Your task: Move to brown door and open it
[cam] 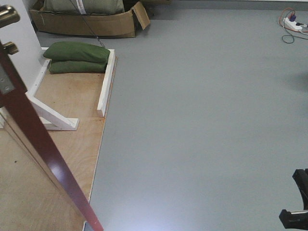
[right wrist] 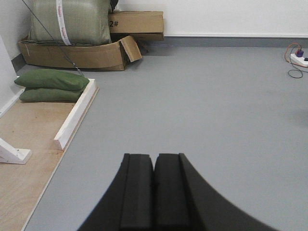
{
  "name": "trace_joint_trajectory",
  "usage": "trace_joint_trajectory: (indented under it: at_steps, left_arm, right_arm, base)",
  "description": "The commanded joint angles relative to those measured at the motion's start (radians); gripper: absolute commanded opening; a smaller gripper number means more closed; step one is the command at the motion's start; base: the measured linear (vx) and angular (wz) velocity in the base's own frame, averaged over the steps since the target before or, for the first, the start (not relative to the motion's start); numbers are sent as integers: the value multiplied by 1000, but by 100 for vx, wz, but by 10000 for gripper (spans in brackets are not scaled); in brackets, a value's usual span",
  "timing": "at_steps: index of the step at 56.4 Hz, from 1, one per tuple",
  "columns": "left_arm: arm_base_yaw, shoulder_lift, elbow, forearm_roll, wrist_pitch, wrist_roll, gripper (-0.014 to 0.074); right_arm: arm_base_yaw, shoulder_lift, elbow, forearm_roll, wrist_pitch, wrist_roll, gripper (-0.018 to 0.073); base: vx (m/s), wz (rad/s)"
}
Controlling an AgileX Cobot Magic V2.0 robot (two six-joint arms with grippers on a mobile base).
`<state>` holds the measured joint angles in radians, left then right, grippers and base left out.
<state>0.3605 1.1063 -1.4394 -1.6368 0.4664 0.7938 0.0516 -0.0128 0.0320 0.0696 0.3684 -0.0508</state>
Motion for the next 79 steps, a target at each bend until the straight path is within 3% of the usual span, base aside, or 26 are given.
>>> trace_joint_trajectory:
  at_steps: [1,19,40,47,48,79]
  left_arm:
    - [-12,-13,-24,-29,77,-6,67]
    - [-19,-13,-24,-29,146,-6,67]
    - [-156,-5,-24,-24,149,-4,67]
    - [-177,2,-24,-23,194,-5,67]
    - [-206,12,-24,-22,207,-5,67]
    - [-209,53,-24,-19,187,6,67]
  right_arm:
    - [2,-6,4,-3,-78,-6,0]
    - [2,-6,4,-3,-78,-6,0]
    - [2,-6,4,-3,-78,-6,0]
    - [2,-6,4,-3,-78,-6,0]
    - [2,-6,4,-3,-78,-6,0]
    - [2,-6,4,-3,-78,-6,0]
  base:
    - [0,0]
    - [0,0]
    - [0,0]
    - [0,0]
    - [0,0]
    - [0,0]
